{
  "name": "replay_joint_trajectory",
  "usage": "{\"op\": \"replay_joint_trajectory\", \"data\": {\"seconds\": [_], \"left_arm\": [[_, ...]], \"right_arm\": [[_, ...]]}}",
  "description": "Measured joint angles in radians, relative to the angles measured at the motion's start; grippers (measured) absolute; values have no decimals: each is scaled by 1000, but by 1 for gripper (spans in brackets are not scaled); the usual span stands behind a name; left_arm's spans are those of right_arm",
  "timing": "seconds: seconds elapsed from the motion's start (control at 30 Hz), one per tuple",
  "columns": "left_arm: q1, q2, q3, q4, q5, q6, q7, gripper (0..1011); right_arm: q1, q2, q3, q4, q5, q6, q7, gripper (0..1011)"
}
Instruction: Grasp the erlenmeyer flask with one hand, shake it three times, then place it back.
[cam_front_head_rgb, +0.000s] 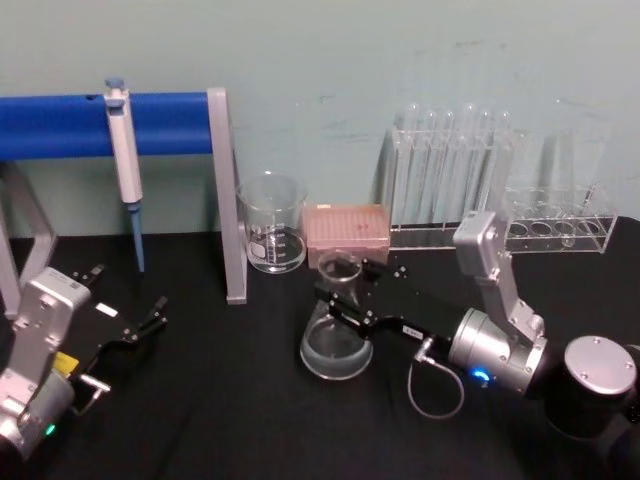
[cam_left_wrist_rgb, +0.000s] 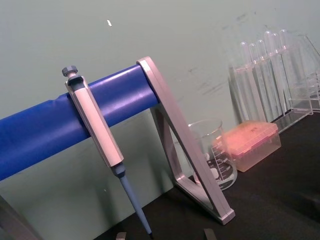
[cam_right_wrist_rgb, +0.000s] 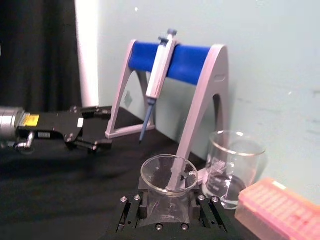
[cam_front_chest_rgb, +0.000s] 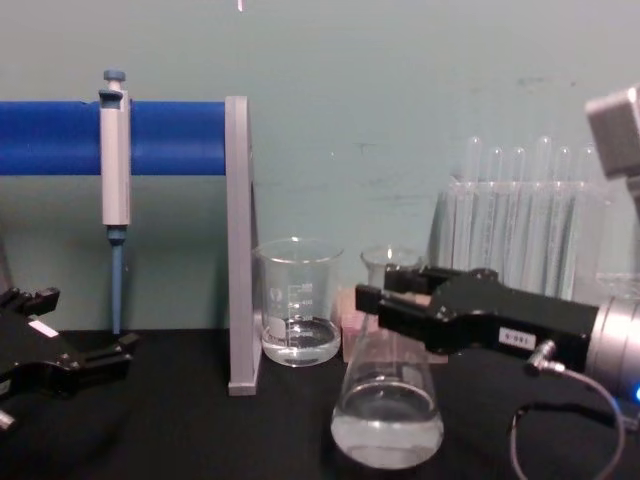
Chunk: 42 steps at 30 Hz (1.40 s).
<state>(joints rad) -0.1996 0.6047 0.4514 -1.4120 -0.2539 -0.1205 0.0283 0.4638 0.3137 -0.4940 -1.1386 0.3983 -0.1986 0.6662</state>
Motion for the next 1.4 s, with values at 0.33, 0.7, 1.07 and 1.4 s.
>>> {"op": "replay_joint_trajectory", "data": {"seconds": [0.33, 0.7, 1.07, 1.4], "left_arm": [[0, 0, 0, 0, 0, 0, 0, 1001], [0, 0, 0, 0, 0, 0, 0, 1001], [0, 0, 0, 0, 0, 0, 0, 1001], [0, 0, 0, 0, 0, 0, 0, 1001]], "right_arm": [[-57, 29, 47, -122, 24, 47, -79, 451], [-115, 47, 91, -239, 13, 87, -181, 451], [-156, 39, 123, -293, -21, 111, -251, 451], [-171, 30, 139, -306, -33, 117, -257, 451]]}}
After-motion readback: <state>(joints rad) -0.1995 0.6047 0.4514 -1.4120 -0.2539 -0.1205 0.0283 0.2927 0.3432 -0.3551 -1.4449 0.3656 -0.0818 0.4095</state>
